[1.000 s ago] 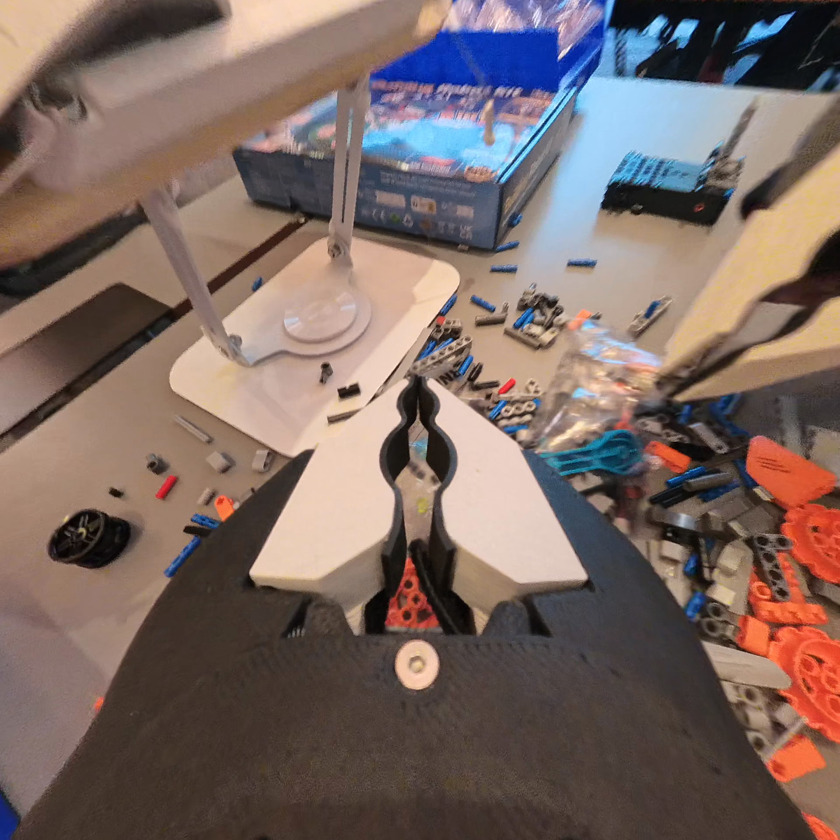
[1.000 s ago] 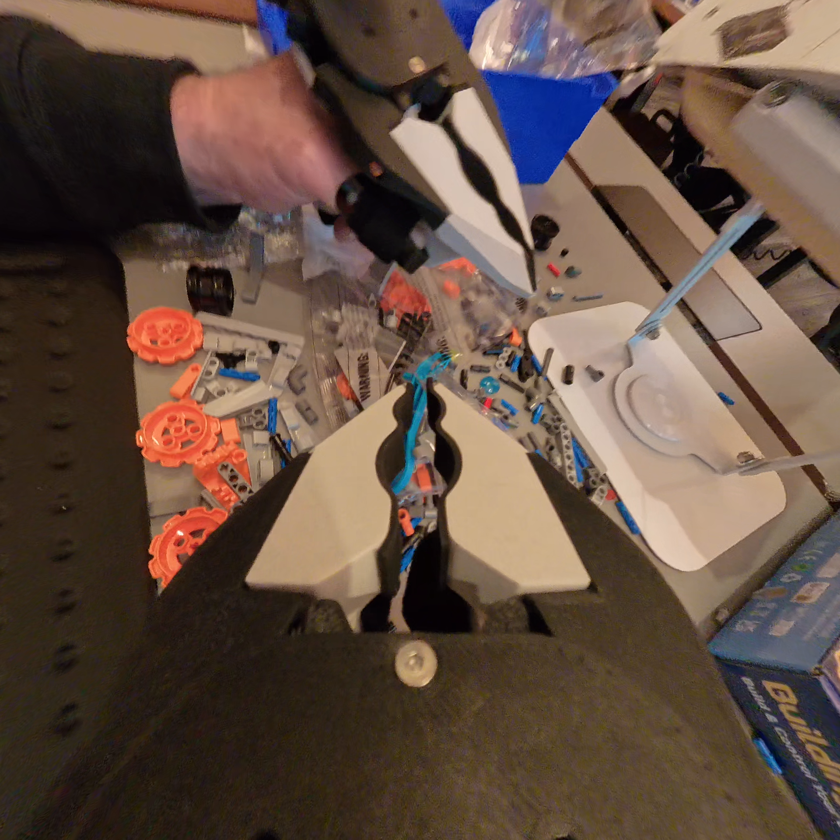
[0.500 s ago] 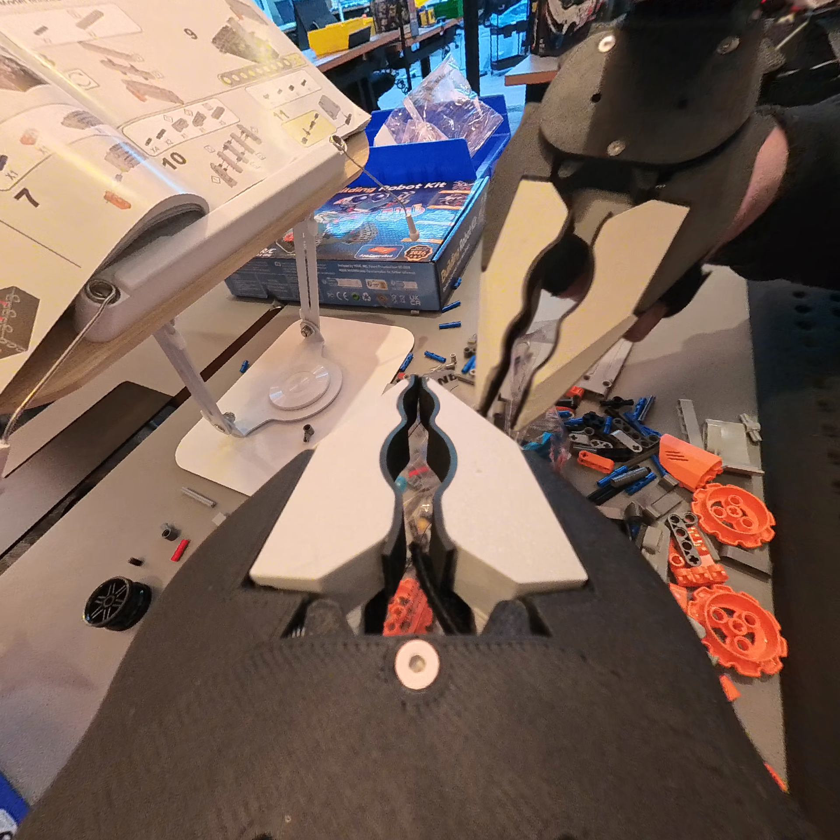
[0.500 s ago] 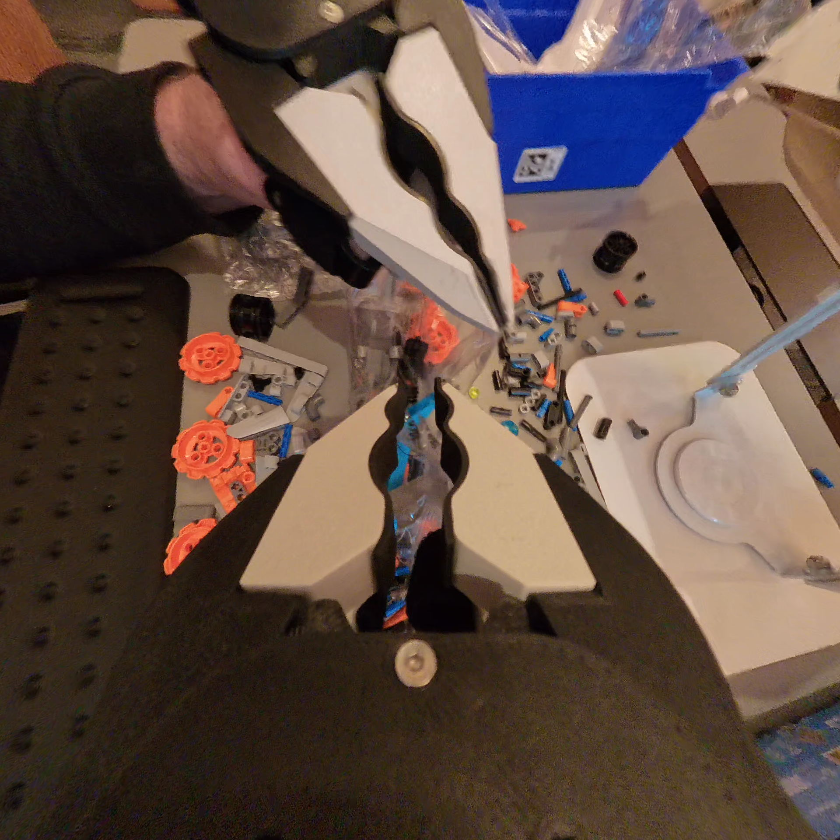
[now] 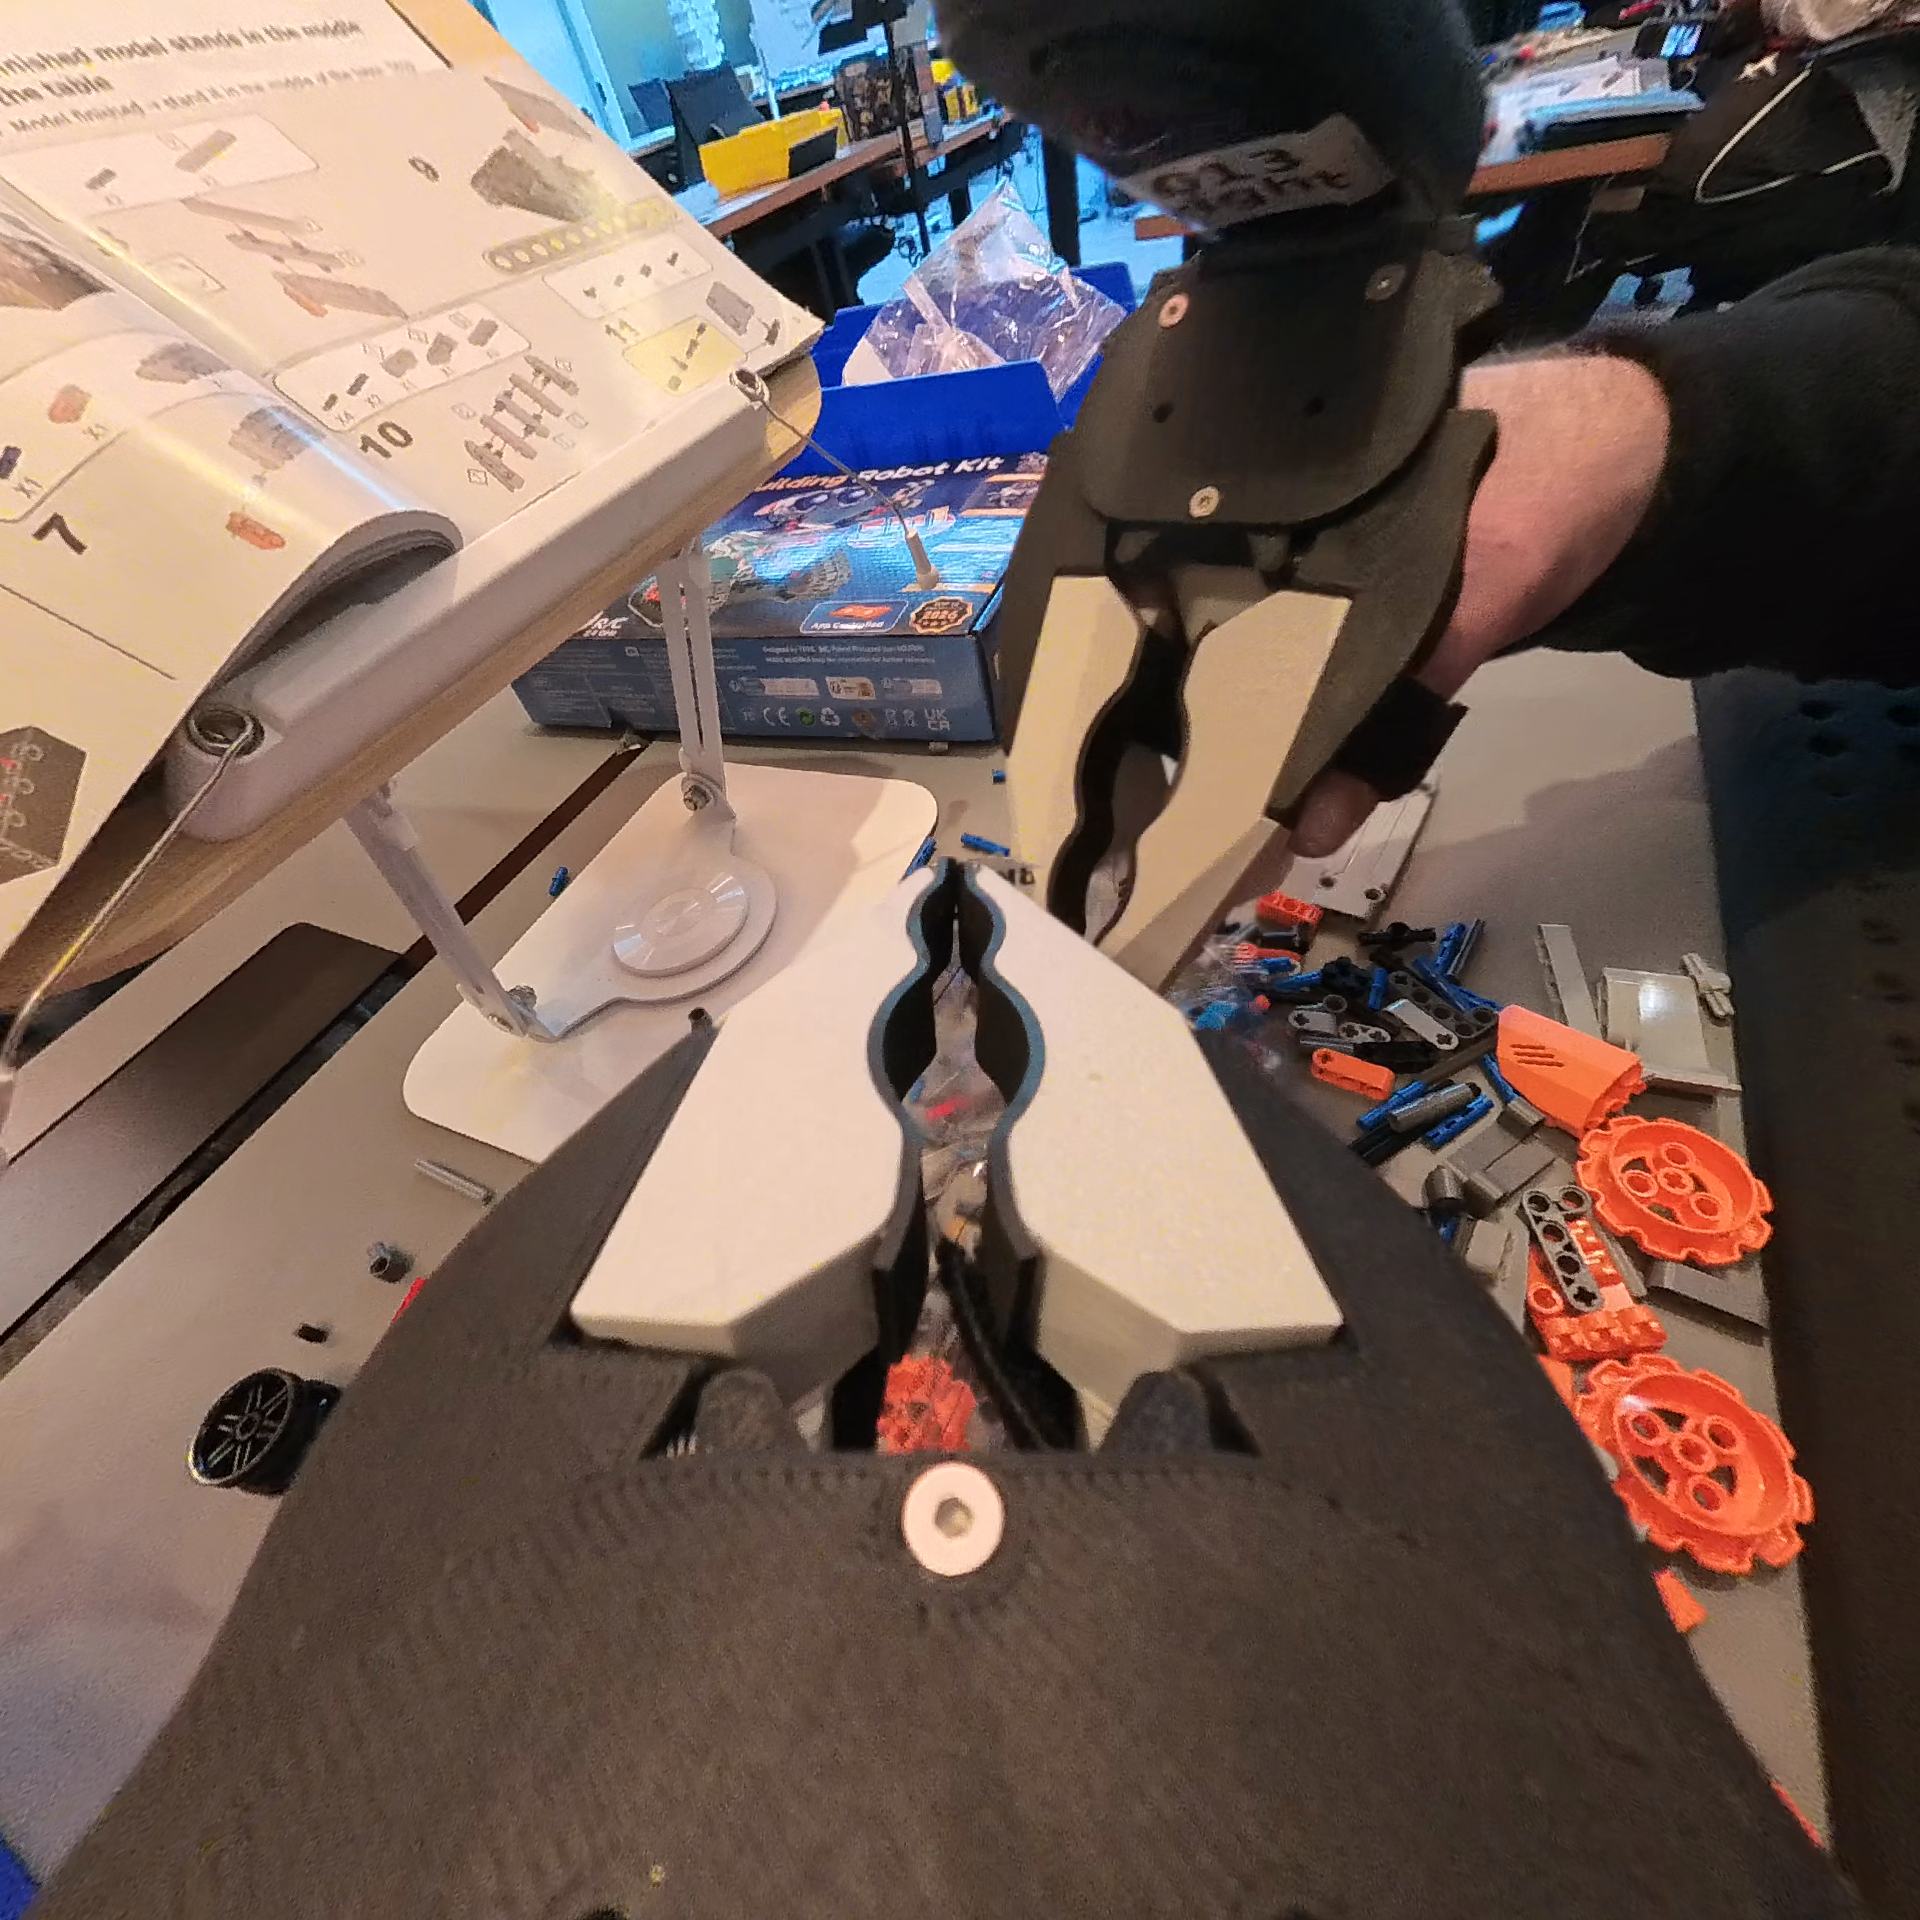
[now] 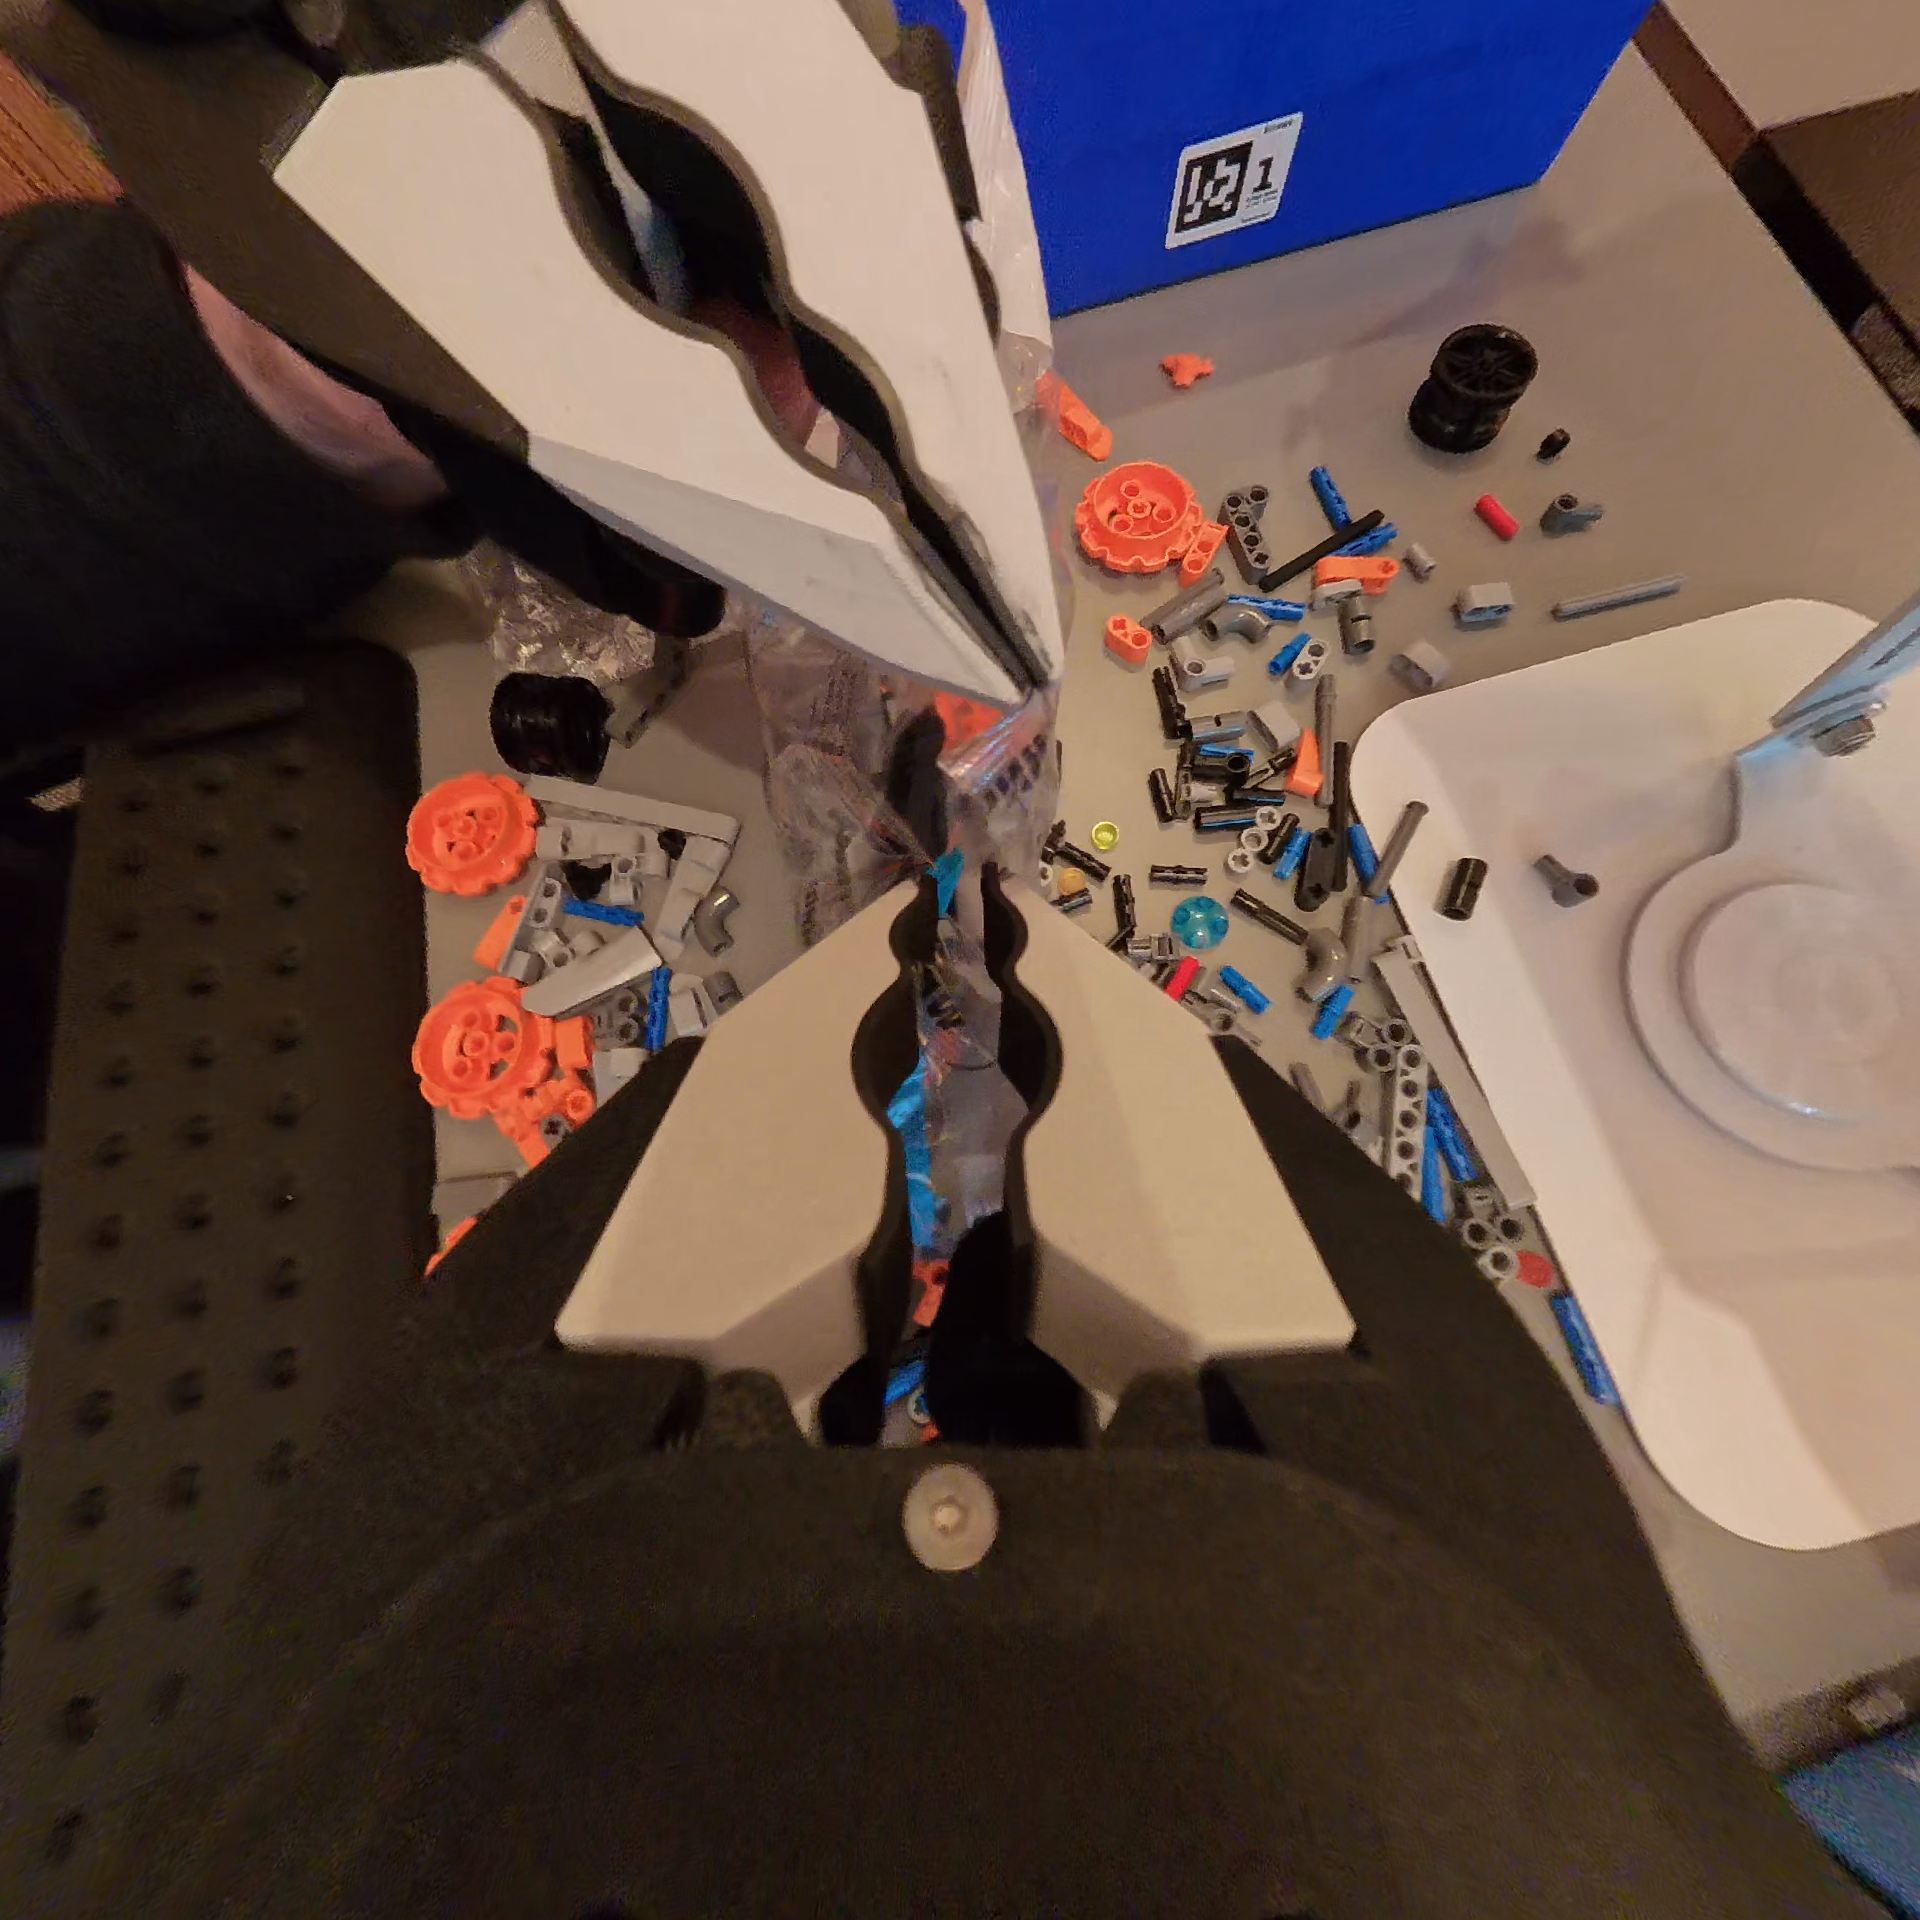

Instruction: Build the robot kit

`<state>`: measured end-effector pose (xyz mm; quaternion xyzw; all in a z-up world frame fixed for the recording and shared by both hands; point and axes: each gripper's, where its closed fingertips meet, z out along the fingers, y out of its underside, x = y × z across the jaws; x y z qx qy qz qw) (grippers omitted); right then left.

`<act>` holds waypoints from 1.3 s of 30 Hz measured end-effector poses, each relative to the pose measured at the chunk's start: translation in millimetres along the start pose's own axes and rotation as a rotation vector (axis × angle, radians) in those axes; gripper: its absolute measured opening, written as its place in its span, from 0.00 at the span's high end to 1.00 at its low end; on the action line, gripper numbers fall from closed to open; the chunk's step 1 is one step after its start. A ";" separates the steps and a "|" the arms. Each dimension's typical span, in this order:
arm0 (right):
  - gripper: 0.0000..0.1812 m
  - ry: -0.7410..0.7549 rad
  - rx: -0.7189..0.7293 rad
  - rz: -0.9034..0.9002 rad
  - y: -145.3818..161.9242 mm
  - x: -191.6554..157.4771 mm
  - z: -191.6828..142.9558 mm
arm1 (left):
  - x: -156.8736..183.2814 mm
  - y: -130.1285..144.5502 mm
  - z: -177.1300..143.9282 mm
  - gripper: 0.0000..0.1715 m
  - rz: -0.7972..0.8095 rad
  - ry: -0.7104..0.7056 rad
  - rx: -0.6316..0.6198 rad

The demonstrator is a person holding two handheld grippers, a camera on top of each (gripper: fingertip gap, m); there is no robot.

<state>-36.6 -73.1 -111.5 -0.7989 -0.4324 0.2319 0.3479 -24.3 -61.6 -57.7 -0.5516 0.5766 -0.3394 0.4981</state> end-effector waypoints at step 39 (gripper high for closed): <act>0.93 -0.063 0.032 0.003 6.8 -9.0 -5.7 | 7.4 -9.9 -5.9 1.00 -0.077 0.096 0.118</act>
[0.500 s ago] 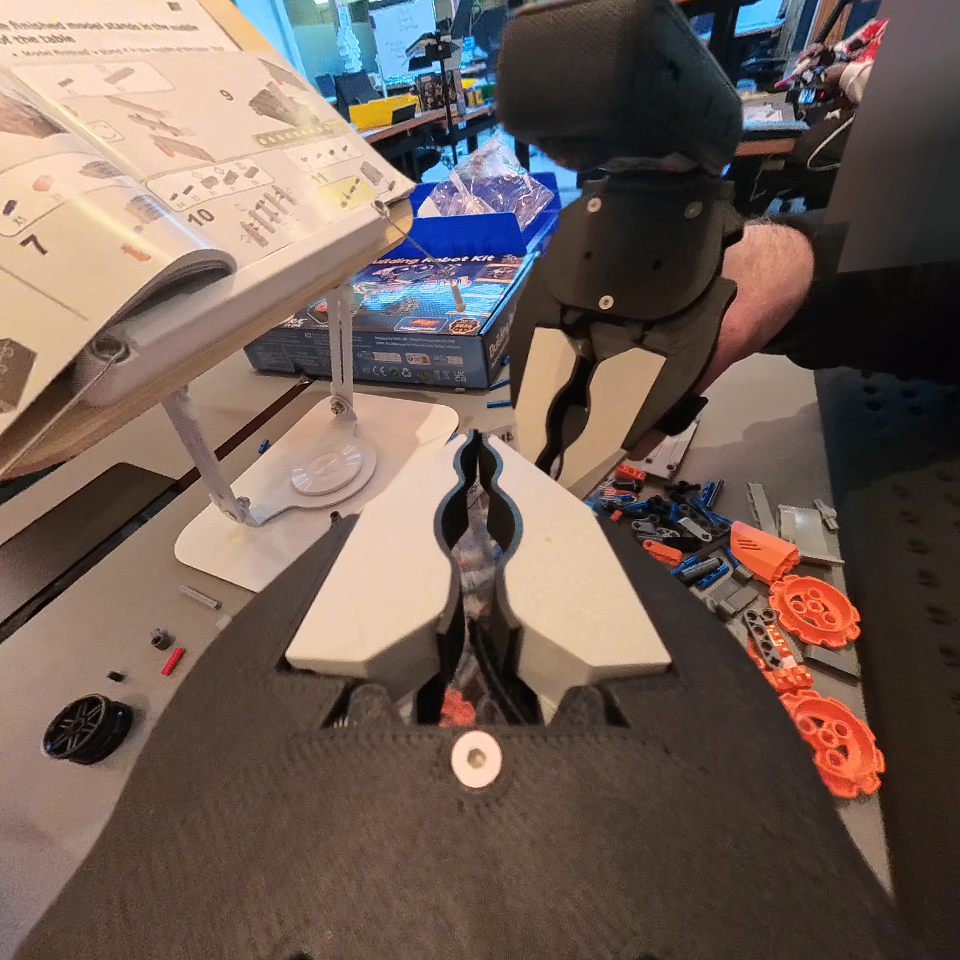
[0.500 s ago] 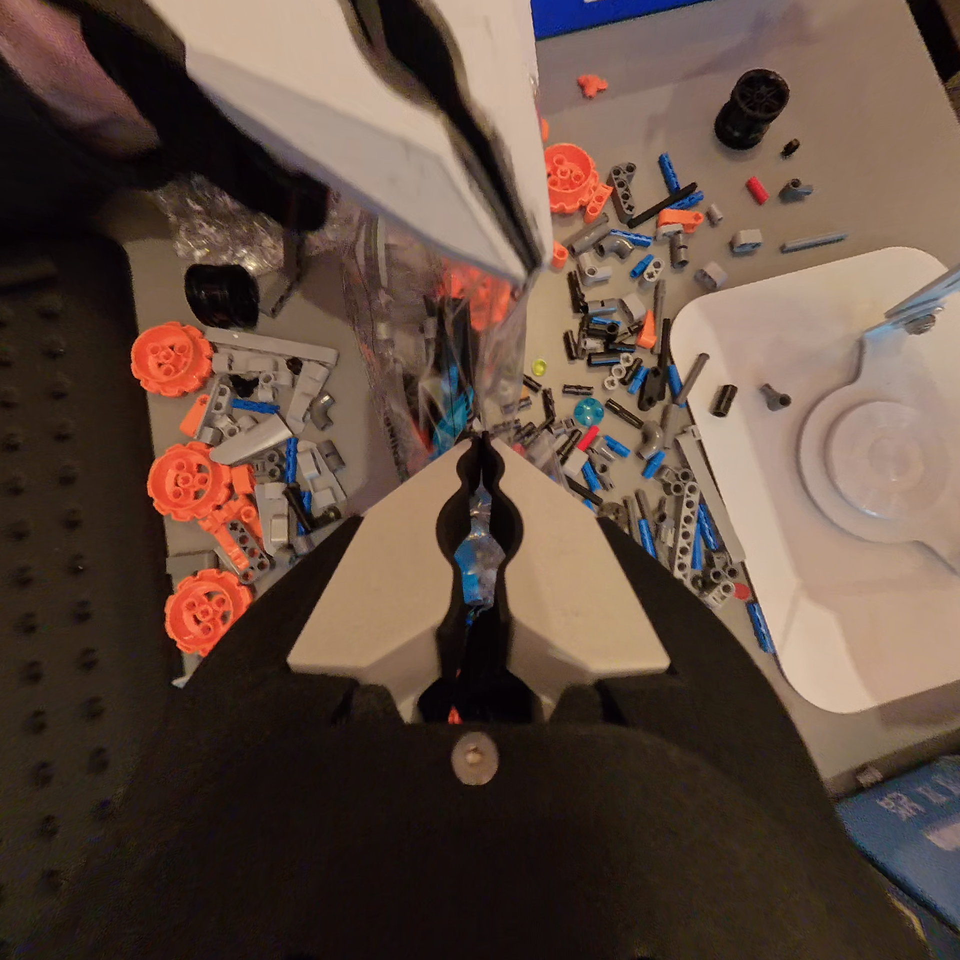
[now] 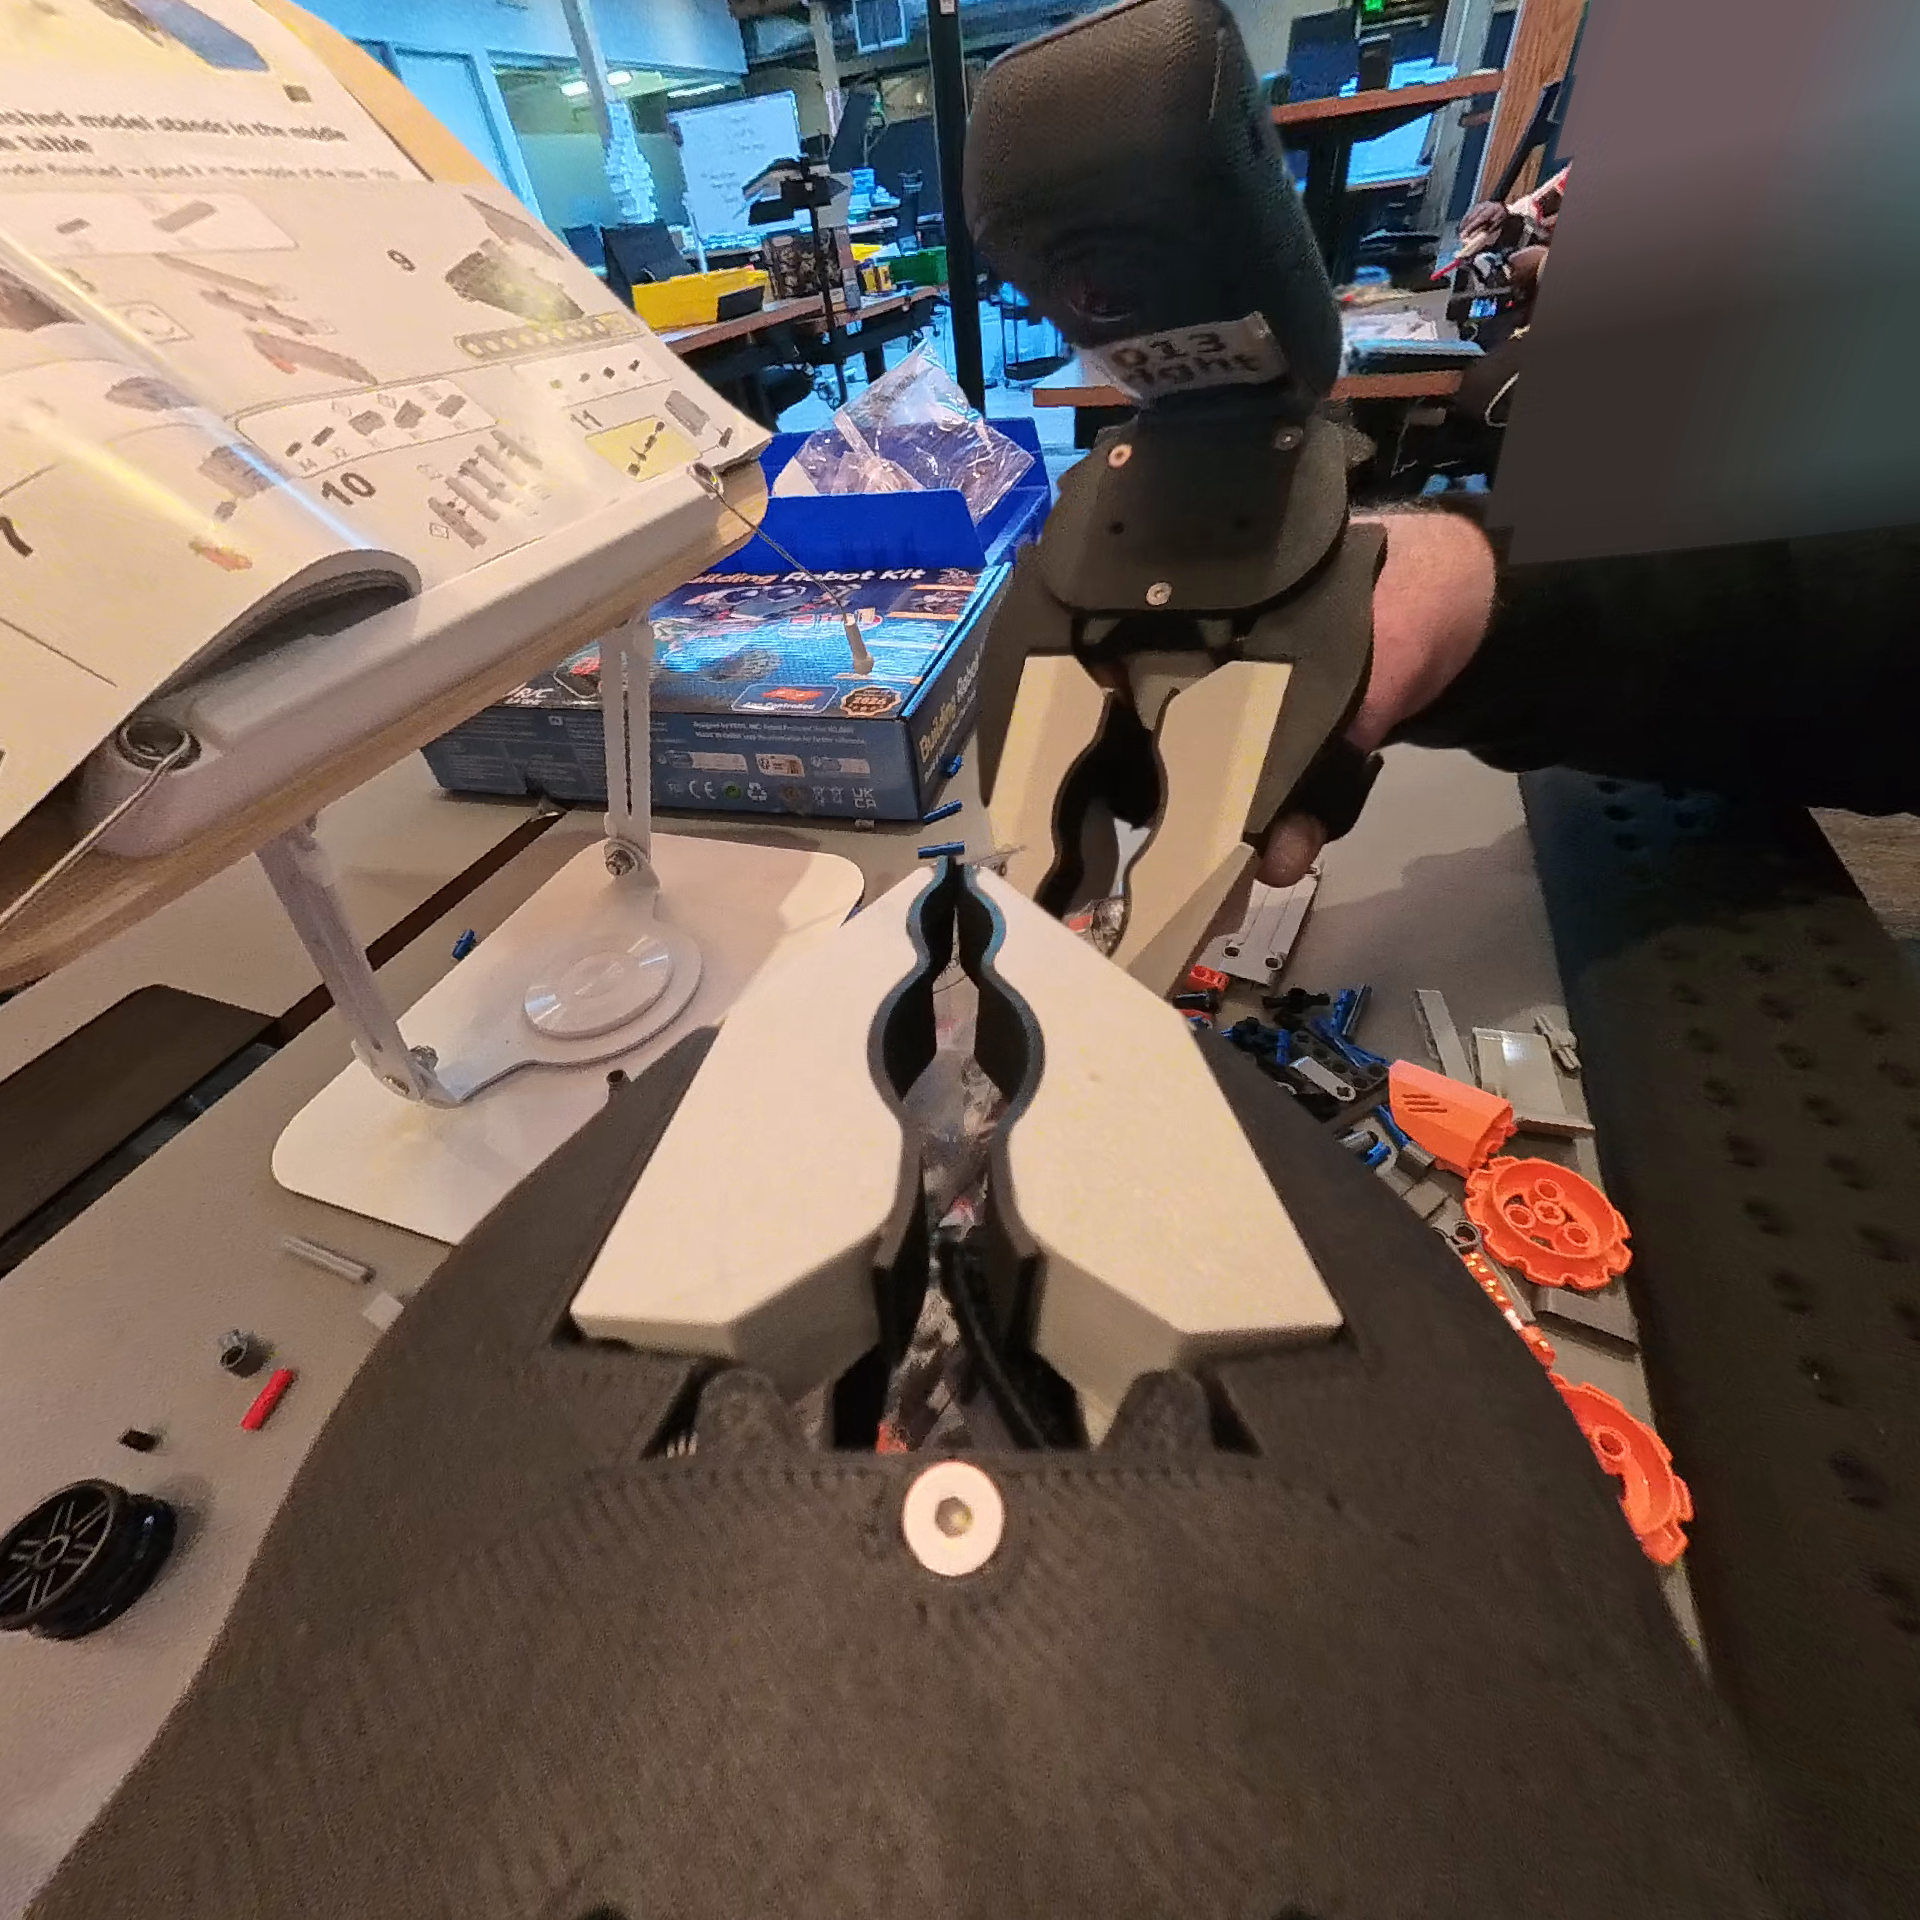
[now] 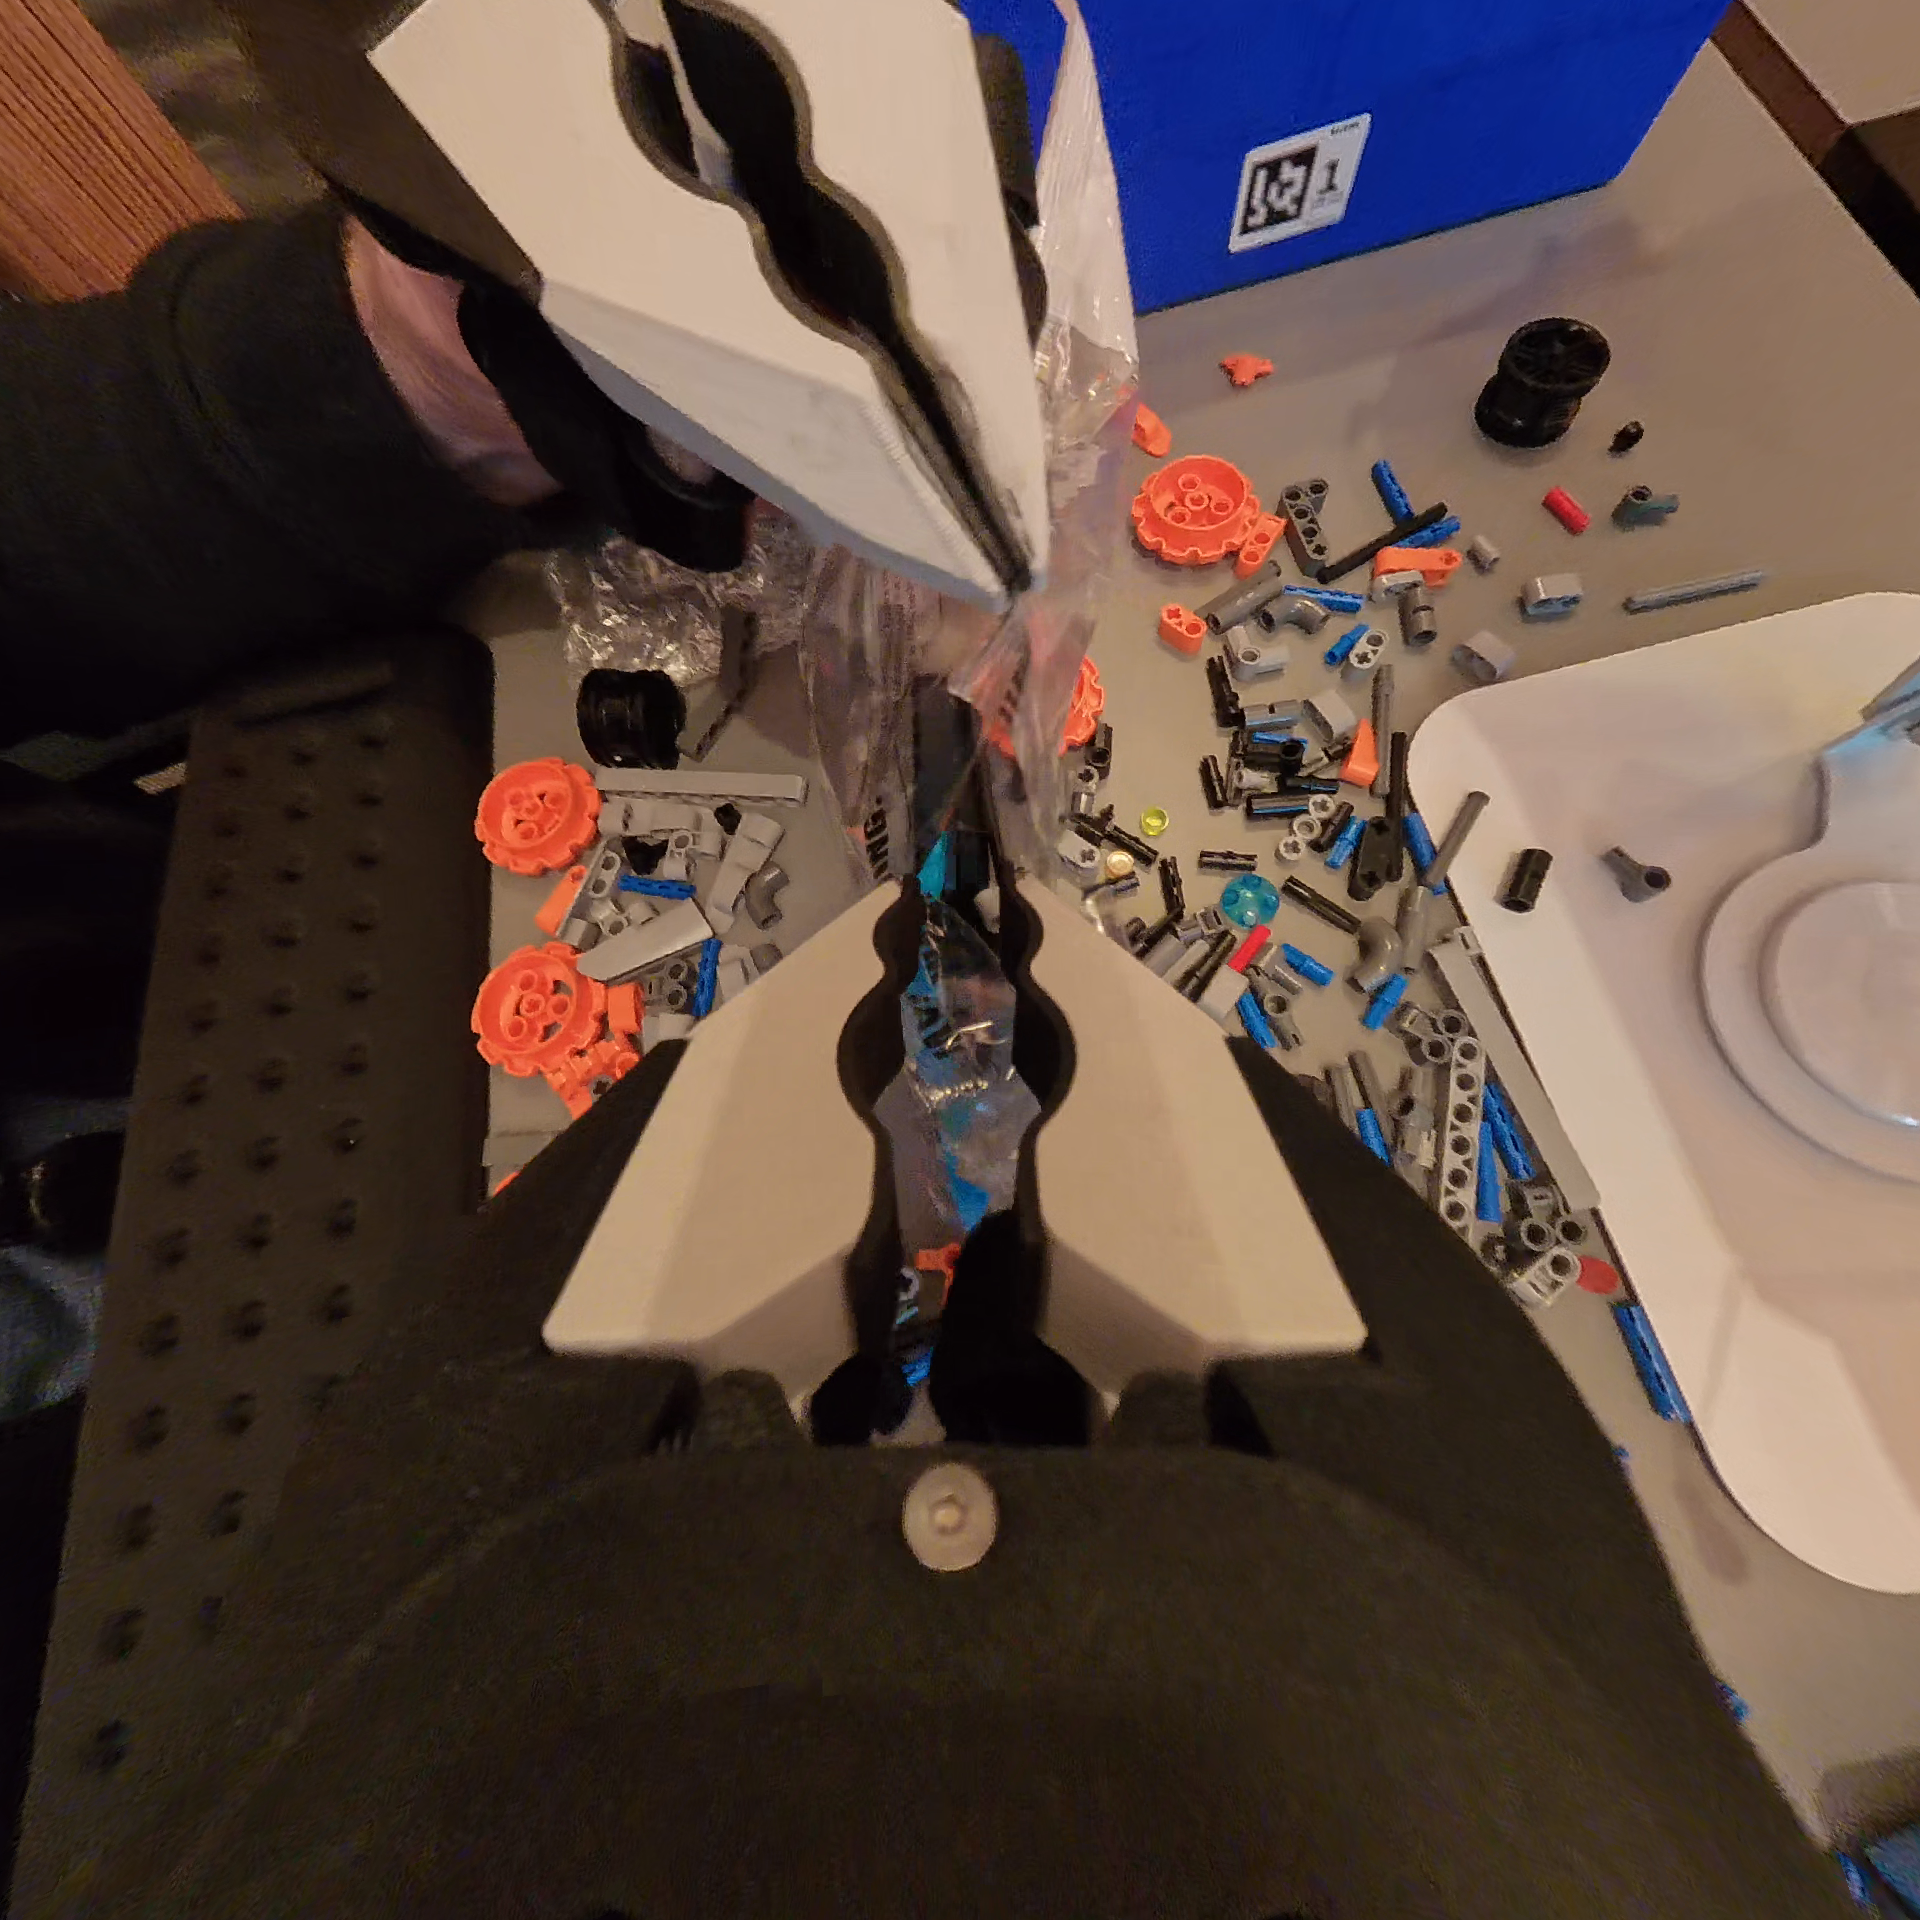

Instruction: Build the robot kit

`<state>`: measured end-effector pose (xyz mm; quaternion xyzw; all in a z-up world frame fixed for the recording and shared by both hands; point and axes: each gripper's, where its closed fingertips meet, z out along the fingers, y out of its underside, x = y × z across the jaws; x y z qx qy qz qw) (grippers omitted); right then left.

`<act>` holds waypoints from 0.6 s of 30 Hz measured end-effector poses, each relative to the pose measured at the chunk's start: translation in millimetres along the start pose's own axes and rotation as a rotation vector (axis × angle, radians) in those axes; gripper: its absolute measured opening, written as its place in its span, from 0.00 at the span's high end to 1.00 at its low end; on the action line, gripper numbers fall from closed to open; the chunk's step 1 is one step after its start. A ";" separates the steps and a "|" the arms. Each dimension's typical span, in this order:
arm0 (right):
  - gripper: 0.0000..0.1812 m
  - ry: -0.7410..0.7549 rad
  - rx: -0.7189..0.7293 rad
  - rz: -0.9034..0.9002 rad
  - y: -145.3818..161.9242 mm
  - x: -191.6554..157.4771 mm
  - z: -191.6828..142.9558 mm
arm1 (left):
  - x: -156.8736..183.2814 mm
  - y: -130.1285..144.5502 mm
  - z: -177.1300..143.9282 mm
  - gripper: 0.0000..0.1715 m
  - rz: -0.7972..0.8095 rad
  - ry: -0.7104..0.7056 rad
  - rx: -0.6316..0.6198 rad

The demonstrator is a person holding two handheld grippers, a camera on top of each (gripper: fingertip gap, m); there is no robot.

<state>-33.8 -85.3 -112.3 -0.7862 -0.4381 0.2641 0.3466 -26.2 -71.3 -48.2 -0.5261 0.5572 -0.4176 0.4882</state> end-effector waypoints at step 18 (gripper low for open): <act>0.93 -0.206 -0.010 0.215 0.6 -22.8 8.7 | 13.0 3.5 14.0 1.00 0.118 -0.038 -0.029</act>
